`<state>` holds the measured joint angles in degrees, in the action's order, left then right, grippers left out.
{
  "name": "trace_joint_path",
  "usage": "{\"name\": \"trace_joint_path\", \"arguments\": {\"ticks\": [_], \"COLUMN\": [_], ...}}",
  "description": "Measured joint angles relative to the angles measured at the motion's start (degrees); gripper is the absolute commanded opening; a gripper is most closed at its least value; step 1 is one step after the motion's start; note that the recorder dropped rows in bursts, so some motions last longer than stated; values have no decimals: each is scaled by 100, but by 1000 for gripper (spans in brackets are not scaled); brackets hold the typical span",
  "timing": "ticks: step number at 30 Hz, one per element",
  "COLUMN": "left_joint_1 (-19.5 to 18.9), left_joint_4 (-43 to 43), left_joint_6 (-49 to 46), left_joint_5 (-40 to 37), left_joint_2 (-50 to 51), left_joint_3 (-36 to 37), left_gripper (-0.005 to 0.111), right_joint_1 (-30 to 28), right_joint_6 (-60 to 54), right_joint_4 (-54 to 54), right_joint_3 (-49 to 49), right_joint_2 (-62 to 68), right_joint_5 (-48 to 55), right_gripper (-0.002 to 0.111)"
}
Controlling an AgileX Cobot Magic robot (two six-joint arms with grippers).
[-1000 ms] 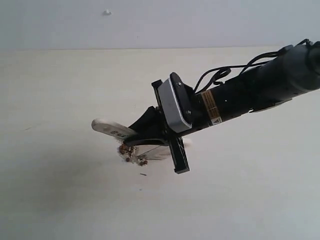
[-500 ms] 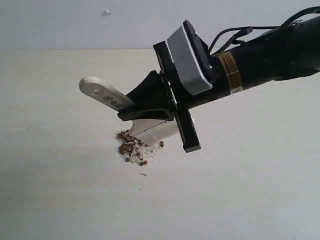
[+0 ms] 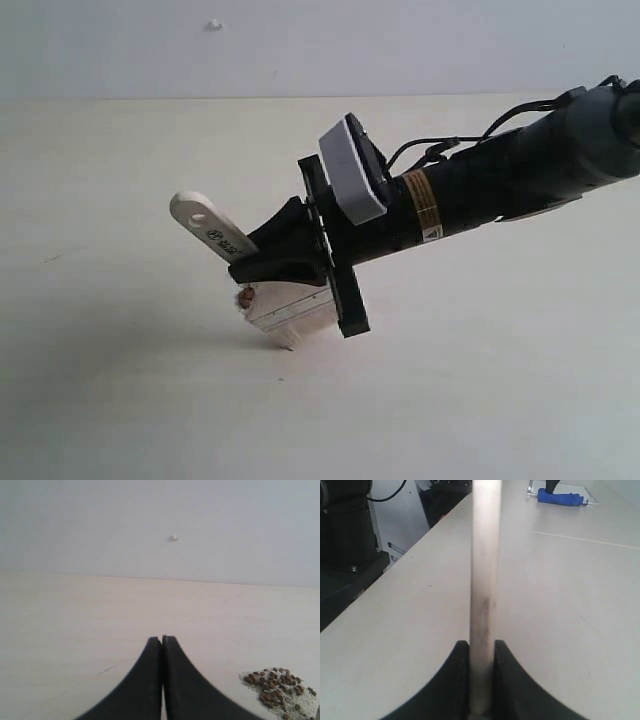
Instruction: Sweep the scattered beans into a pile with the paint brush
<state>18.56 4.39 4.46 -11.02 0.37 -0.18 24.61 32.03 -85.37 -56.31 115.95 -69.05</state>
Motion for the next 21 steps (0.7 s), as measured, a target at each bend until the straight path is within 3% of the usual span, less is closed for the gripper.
{"name": "trace_joint_path", "arguments": {"ticks": [11, 21], "left_joint_1": [0, 0], "left_joint_4": [0, 0], "left_joint_6": [0, 0], "left_joint_5": [0, -10], "left_joint_2": [0, 0], "left_joint_3": [0, 0], "left_gripper": [0, 0], "right_joint_1": [0, 0], "right_joint_6": [-319, 1236], "right_joint_4": [426, 2043], "right_joint_3": [0, 0], "right_joint_2": [-108, -2052], "right_joint_5": [26, 103], "right_gripper": [0, 0]}}
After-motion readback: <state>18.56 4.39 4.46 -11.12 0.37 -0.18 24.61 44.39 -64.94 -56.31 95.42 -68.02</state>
